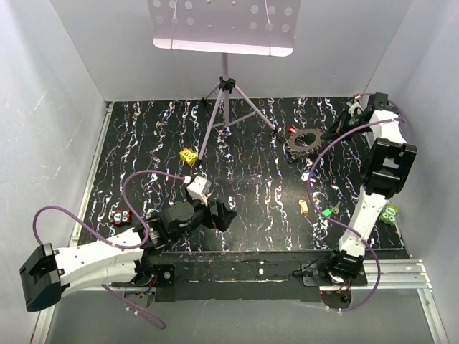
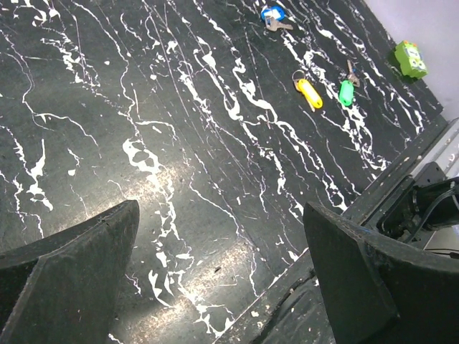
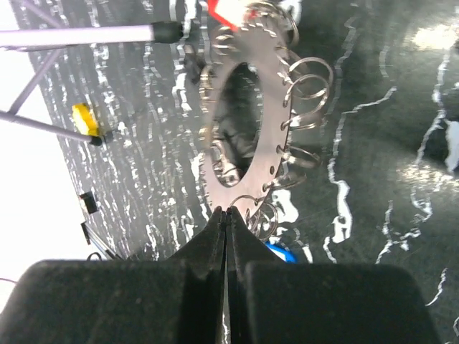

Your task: Put the keys on the keyring

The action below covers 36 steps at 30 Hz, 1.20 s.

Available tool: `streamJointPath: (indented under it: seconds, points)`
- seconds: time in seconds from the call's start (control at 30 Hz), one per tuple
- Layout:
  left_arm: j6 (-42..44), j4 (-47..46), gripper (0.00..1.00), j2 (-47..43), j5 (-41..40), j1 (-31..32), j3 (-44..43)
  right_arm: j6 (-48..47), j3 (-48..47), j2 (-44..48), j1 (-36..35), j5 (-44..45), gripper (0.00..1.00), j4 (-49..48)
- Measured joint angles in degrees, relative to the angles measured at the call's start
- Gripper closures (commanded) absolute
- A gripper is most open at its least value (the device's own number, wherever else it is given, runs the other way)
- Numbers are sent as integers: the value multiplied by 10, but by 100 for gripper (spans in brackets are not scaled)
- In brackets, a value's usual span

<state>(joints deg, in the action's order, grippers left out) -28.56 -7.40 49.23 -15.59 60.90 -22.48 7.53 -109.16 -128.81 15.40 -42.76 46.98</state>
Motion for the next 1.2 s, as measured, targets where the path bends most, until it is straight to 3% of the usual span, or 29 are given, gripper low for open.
streamJointPath:
  seconds: [0.67,1.2]
  points:
    - [-11,14,5,-90,11,0,4,0,146,219,-27,-97,99,-71]
    - [-10,53,5,-171,10,0,16,-79,223,330,-174,-84,99,-75]
